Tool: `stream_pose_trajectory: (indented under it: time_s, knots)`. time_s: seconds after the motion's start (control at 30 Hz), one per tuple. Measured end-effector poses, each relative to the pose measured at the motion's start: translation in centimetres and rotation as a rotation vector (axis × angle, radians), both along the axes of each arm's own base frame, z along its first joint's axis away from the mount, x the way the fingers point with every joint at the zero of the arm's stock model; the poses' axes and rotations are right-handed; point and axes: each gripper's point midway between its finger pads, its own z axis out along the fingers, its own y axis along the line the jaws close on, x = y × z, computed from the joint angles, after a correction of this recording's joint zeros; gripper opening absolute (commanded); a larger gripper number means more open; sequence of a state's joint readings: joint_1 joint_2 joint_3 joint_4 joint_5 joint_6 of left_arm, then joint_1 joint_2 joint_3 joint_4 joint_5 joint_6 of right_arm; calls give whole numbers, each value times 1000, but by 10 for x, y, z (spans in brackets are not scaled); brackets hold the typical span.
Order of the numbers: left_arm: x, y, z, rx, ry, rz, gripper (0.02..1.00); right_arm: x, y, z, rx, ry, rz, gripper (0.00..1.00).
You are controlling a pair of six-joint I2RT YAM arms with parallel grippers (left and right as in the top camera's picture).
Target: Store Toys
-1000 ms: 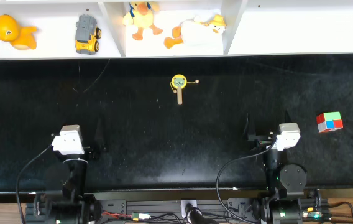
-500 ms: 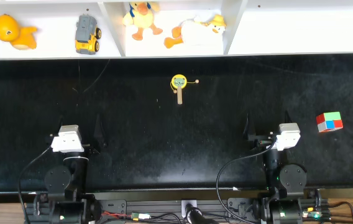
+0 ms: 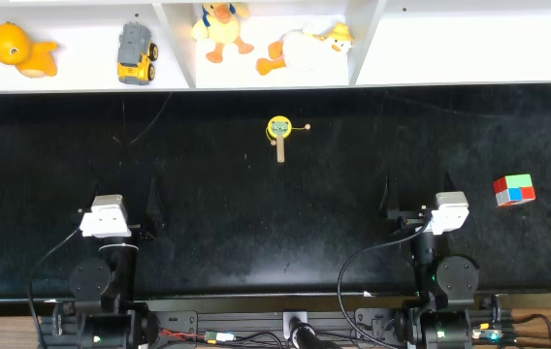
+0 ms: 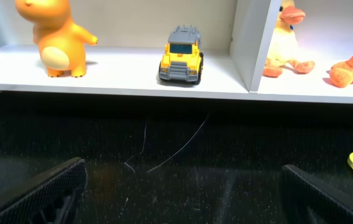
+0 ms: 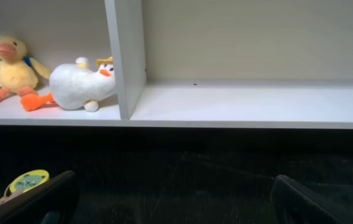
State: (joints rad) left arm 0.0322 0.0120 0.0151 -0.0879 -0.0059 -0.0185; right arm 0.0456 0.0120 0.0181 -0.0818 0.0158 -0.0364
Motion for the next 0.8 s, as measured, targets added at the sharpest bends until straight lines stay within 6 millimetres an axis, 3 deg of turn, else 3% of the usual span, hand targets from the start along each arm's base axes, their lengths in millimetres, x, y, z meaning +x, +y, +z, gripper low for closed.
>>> stream_pose_trajectory:
  time_s: [0.27,0.37,0.53,0.7,0.8]
  knots:
    - [0,0,0,0,0,0,998,0,-16,0,14,1,-96,996]
    - [0,0,0,0,0,0,998,-1,-14,-21,71,101,-122,993]
    - [0,0,0,0,0,0,998,-14,2,-42,113,389,-152,993]
    - [0,0,0,0,-2,0,998,-31,25,-35,85,635,-192,993]
    - [0,0,0,0,-2,0,998,-33,50,-31,48,740,-186,996]
